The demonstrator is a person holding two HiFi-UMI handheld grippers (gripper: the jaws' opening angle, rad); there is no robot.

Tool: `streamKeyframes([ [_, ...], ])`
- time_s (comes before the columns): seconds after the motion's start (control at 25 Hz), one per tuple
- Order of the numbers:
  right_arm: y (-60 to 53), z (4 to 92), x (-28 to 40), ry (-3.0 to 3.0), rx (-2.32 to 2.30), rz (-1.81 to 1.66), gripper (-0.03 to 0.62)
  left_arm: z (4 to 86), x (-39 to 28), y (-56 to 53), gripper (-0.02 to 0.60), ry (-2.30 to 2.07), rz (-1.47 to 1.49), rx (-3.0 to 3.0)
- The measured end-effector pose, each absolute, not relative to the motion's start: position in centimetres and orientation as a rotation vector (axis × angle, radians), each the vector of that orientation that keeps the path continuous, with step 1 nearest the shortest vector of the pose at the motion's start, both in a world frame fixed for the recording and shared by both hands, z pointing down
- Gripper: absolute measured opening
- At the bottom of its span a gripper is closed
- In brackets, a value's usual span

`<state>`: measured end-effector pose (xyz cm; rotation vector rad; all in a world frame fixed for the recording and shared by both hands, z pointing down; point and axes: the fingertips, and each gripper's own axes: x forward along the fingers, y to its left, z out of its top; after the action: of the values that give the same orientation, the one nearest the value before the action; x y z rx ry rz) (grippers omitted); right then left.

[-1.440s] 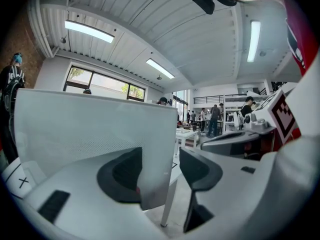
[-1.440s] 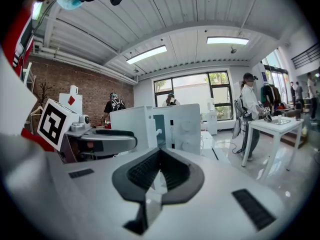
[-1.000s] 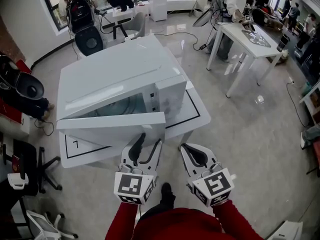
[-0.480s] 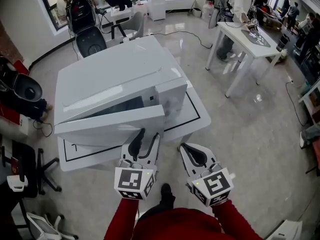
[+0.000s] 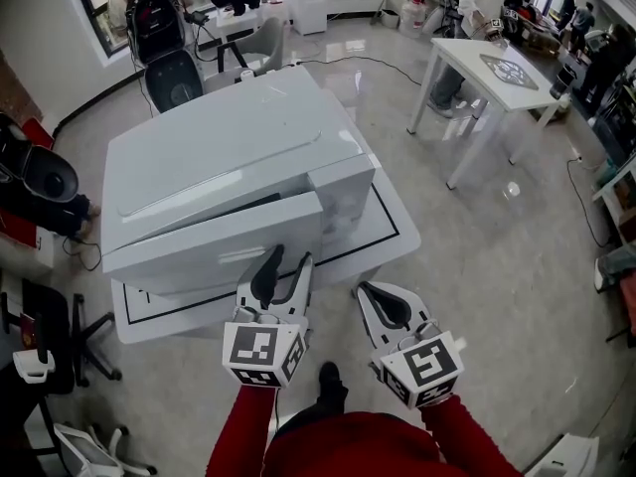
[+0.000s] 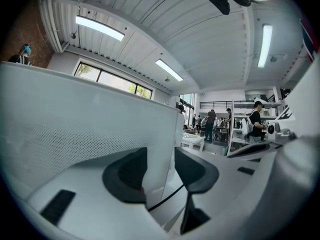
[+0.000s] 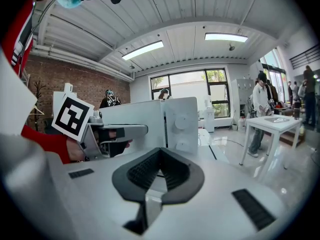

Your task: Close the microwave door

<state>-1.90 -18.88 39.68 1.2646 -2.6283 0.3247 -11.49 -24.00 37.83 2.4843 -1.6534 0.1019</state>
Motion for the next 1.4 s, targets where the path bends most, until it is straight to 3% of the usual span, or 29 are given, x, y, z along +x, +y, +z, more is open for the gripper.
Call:
streamKeyframes([
  [0.24, -19.5, 40.0, -2.2, -2.631, 1.252, 0.335, 0.012, 37.6, -11.7, -24.9, 0.181, -1.682, 0.082, 2.457],
  [0.8, -21.5, 38.8, -5.0, -2.690, 1.196, 0.303, 0.012, 36.9, -13.6, -25.3, 0.020, -1.837, 0.045, 2.355],
  [1.4, -26.3, 35.9, -9.7, -2.718, 1.224, 0.210, 0.012, 36.2, -13.5, -24.9, 0.011, -1.866, 0.077, 2.362],
])
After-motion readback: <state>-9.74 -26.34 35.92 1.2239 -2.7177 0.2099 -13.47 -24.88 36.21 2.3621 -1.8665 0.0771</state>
